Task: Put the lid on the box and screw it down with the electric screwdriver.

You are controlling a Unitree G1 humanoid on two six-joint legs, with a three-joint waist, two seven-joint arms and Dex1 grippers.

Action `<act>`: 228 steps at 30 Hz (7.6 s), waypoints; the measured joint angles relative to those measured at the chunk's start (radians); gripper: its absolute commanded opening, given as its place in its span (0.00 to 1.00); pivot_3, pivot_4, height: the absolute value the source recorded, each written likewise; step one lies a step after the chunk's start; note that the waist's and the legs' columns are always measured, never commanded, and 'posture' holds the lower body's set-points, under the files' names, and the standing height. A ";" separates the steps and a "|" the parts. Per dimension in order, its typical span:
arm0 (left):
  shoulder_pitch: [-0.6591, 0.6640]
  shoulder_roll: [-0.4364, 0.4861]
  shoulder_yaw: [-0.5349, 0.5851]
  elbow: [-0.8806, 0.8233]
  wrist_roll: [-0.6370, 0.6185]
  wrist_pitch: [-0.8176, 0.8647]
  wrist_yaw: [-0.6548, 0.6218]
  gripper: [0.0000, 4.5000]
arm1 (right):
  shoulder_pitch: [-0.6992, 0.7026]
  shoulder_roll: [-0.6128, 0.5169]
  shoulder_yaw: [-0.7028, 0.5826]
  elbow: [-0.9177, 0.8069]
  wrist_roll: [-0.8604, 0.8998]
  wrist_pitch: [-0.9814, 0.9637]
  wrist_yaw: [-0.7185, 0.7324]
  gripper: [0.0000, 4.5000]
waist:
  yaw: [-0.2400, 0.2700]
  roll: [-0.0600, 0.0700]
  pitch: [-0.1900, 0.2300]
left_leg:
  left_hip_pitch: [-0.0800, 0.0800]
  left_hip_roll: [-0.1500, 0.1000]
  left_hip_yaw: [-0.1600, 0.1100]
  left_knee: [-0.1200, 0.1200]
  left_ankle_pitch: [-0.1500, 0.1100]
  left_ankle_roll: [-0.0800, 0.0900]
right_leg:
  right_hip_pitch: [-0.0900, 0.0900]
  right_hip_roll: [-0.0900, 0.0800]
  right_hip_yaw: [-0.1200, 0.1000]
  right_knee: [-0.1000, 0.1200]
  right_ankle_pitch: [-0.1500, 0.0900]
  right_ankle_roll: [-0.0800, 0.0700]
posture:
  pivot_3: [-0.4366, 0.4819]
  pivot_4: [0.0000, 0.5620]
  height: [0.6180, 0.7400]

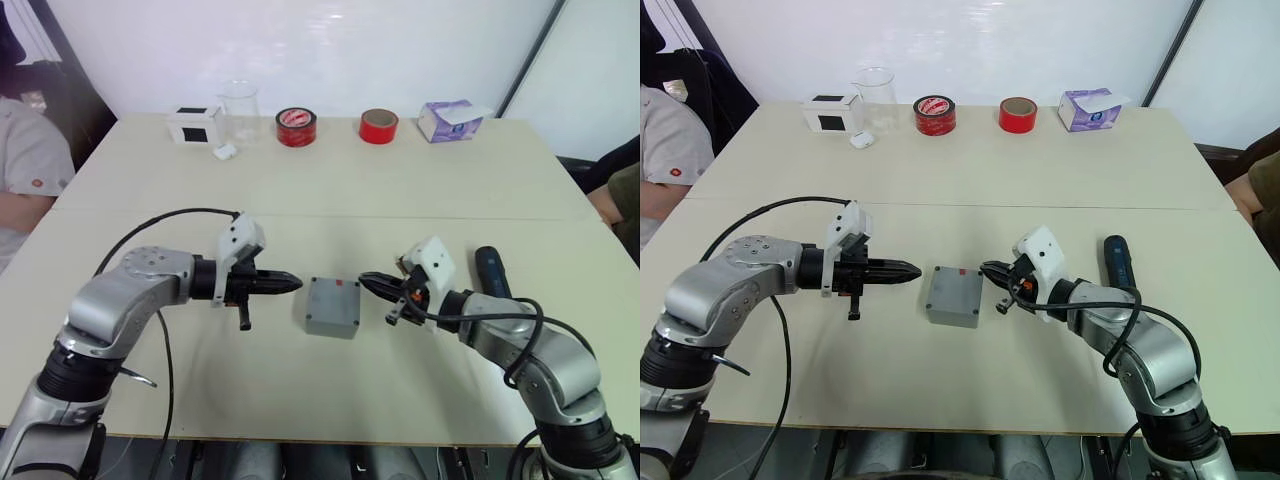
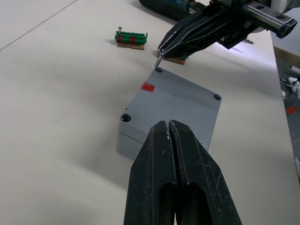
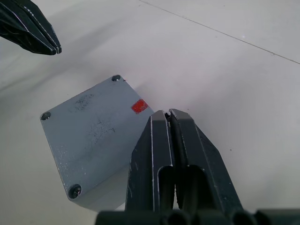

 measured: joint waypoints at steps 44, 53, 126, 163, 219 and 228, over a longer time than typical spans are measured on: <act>0.000 -0.024 -0.011 0.006 0.018 -0.010 0.013 0.00 | -0.015 -0.018 0.040 0.022 -0.050 0.007 0.023 0.53 | 0.000 0.000 0.000 | 0.000 0.000 0.000 0.000 0.000 0.000 | 0.000 0.000 0.000 0.000 0.000 0.000 | 0.48 0.27 1.00; -0.039 -0.055 -0.046 0.036 0.031 -0.037 -0.006 0.00 | -0.090 -0.011 -0.105 0.021 0.049 0.131 -0.024 0.73 | 0.002 0.000 0.000 | 0.000 0.000 0.000 0.000 0.000 0.000 | 0.000 0.000 0.000 0.000 0.000 0.000 | 0.48 0.27 1.00; -0.123 -0.140 -0.046 0.120 0.107 -0.100 0.033 0.00 | -0.391 0.313 -0.668 0.051 0.397 0.441 -0.197 0.39 | 0.021 0.008 0.002 | -0.006 -0.001 0.005 -0.003 0.001 -0.002 | -0.007 -0.005 0.004 -0.003 0.004 0.003 | 0.48 0.27 1.00; -0.132 -0.130 -0.246 0.161 0.256 -0.205 -0.105 0.00 | -0.046 0.226 -0.142 -0.008 0.148 -0.110 -0.156 0.39 | -0.002 0.007 0.002 | -0.004 -0.002 0.005 -0.001 0.001 -0.002 | -0.005 0.000 0.006 -0.003 0.006 0.005 | 0.48 0.27 1.00; -0.117 -0.147 -0.256 0.187 0.316 -0.246 -0.113 0.00 | 0.042 0.161 -0.012 0.007 0.031 -0.291 -0.107 0.39 | -0.001 -0.005 -0.013 | 0.015 0.000 0.005 -0.004 0.000 0.000 | 0.012 0.000 0.006 -0.004 0.002 0.001 | 0.48 0.27 1.00; -0.116 -0.152 -0.264 0.198 0.324 -0.266 -0.116 0.00 | 0.057 0.148 -0.009 0.001 0.013 -0.302 -0.104 0.39 | -0.001 -0.006 -0.018 | 0.015 0.001 0.005 -0.005 0.000 0.000 | 0.013 0.000 0.006 -0.004 0.001 0.000 | 0.48 0.27 1.00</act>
